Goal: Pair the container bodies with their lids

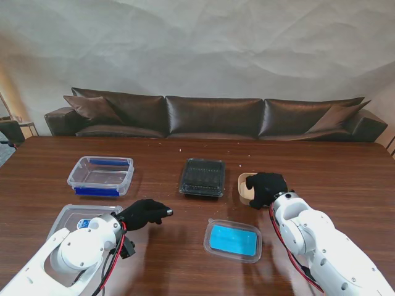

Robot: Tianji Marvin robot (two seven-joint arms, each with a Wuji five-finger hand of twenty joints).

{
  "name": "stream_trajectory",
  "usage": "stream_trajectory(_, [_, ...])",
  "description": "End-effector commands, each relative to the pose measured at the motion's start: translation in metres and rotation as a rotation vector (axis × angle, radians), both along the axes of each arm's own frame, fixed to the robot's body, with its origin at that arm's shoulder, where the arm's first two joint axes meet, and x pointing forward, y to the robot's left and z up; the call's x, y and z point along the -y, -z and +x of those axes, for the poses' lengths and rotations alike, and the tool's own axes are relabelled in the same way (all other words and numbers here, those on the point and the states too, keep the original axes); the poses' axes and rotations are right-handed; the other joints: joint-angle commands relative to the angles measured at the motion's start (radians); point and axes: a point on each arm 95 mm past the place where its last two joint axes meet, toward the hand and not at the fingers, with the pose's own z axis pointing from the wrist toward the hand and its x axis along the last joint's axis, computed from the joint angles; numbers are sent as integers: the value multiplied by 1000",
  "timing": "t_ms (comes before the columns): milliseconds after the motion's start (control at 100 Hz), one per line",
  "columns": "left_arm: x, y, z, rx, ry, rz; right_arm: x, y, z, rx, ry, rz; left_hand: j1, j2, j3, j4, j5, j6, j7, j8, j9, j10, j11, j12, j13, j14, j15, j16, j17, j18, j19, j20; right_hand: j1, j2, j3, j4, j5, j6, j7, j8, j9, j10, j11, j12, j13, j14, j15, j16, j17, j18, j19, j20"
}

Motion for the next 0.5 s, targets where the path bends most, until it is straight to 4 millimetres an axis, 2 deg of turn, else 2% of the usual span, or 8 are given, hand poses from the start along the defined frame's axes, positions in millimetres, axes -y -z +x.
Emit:
stream_trajectory(0, [3, 0, -2, -17, 14, -3, 0, 4, 2, -12, 8, -17, -18, 44, -15, -11, 20, -3, 3, 7, -15, 13, -1, -9, -17, -7, -13, -12, -19, -44, -12, -8, 22, -77, 31, -32, 26, -12, 17, 10, 29, -10, 0, 20, 38, -15, 32, 14, -187, -21, 66, 36])
stream_trajectory(490, [2, -1, -4, -28, 7, 5, 1, 23, 17, -10, 12, -75, -16, 45, -15, -11, 21, -2, 3, 7, -15, 14, -1, -9, -16, -9, -15, -11, -19, -45, -14, -1, 32, -116, 57, -40, 83, -24, 38, 6, 88, -8, 1, 24, 102, -37, 62, 4, -129, -13, 82, 23])
